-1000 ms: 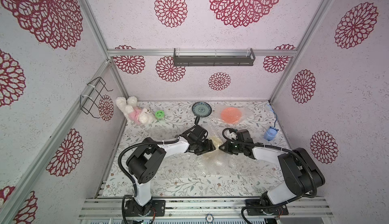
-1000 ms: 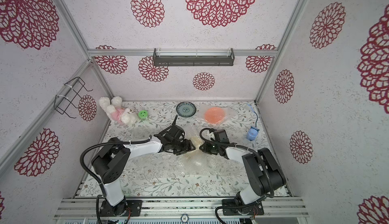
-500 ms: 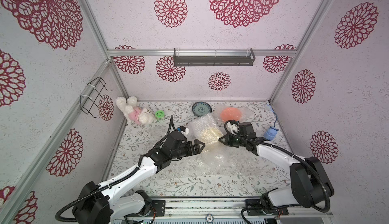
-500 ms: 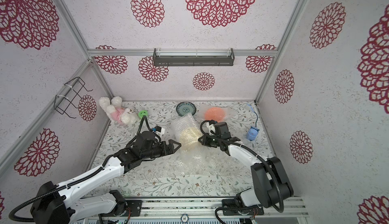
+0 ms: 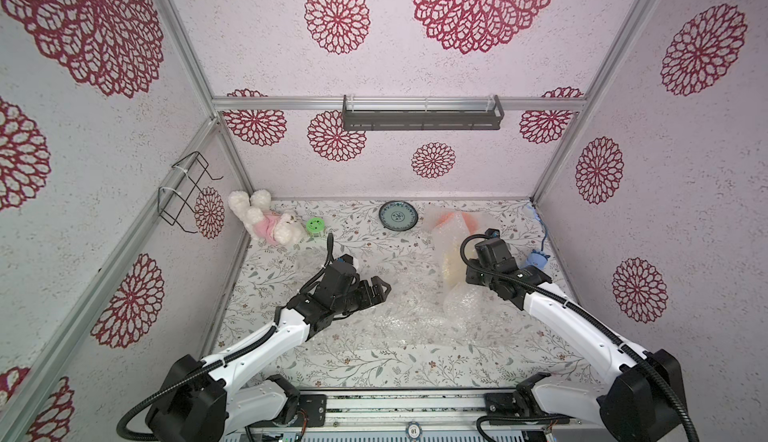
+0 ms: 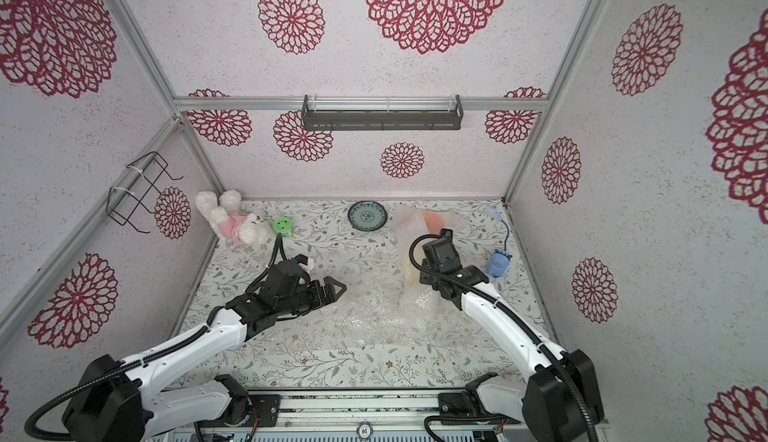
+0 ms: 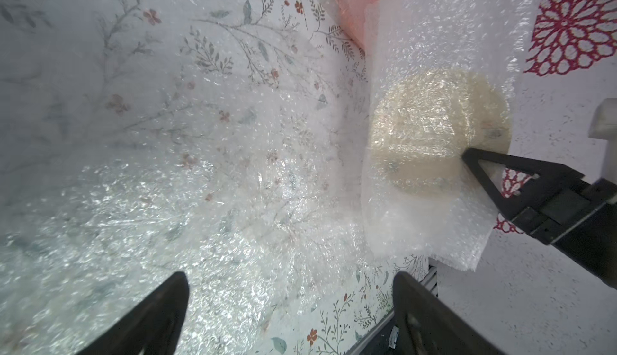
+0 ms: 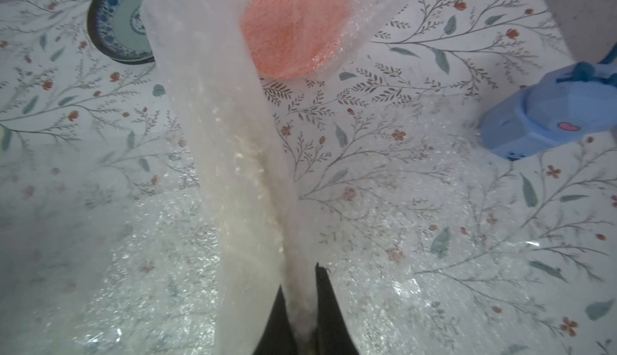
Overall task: Unpack dinner plates from bubble wrap
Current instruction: Unwrap the bubble wrap.
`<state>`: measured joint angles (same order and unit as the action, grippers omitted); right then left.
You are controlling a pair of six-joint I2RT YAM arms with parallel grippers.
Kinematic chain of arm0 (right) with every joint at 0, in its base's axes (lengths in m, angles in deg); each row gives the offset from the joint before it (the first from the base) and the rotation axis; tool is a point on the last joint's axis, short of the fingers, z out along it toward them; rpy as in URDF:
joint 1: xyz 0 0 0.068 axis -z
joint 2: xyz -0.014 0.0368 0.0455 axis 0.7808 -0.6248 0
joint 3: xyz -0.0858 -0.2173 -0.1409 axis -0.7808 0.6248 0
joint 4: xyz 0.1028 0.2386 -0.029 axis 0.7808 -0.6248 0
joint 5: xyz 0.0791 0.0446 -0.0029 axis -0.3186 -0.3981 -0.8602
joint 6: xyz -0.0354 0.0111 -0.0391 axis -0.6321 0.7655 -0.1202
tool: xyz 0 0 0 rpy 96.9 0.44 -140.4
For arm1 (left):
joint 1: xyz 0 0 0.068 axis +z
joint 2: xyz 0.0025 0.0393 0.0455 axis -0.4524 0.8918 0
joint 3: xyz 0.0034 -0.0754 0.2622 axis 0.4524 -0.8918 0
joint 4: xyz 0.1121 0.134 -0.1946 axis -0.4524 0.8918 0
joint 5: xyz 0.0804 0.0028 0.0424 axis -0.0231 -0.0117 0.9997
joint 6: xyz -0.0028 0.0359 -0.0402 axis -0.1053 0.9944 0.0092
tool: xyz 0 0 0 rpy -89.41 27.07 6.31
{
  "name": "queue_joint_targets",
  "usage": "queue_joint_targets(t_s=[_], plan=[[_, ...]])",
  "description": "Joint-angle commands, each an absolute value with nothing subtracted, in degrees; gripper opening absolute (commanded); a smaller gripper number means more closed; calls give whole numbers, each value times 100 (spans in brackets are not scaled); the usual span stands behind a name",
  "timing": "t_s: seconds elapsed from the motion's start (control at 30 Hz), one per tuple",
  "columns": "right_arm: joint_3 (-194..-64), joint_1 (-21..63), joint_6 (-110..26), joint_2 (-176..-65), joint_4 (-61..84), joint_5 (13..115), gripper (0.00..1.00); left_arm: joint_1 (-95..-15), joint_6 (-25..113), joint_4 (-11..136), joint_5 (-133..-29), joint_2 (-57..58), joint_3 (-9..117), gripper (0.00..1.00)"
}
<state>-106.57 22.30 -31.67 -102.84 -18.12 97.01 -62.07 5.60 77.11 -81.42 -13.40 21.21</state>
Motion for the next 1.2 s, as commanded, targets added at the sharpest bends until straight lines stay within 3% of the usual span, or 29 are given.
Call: queue_joint_targets(t_s=[0.0, 0.43, 0.67, 0.93, 1.17], plan=[[-10915, 1889, -3236, -10440, -2179, 11012, 0, -6183, 560, 7429, -8412, -1066, 2475, 97], [-11326, 901, -3131, -11536, -2224, 11469, 0, -6309, -235, 6091, -9396, 256, 3128, 97], [-11634, 476, -3057, -12129, -2377, 11577, 18, -6393, -520, 5688, -9463, 677, 3276, 97], [-11796, 173, -3053, -12340, -2394, 11156, 51, -6107, -347, 6517, -8900, 124, 2952, 97], [-12137, -132, -3017, -12529, -2460, 11017, 57, -5882, -350, 6820, -8601, -296, 2473, 97]])
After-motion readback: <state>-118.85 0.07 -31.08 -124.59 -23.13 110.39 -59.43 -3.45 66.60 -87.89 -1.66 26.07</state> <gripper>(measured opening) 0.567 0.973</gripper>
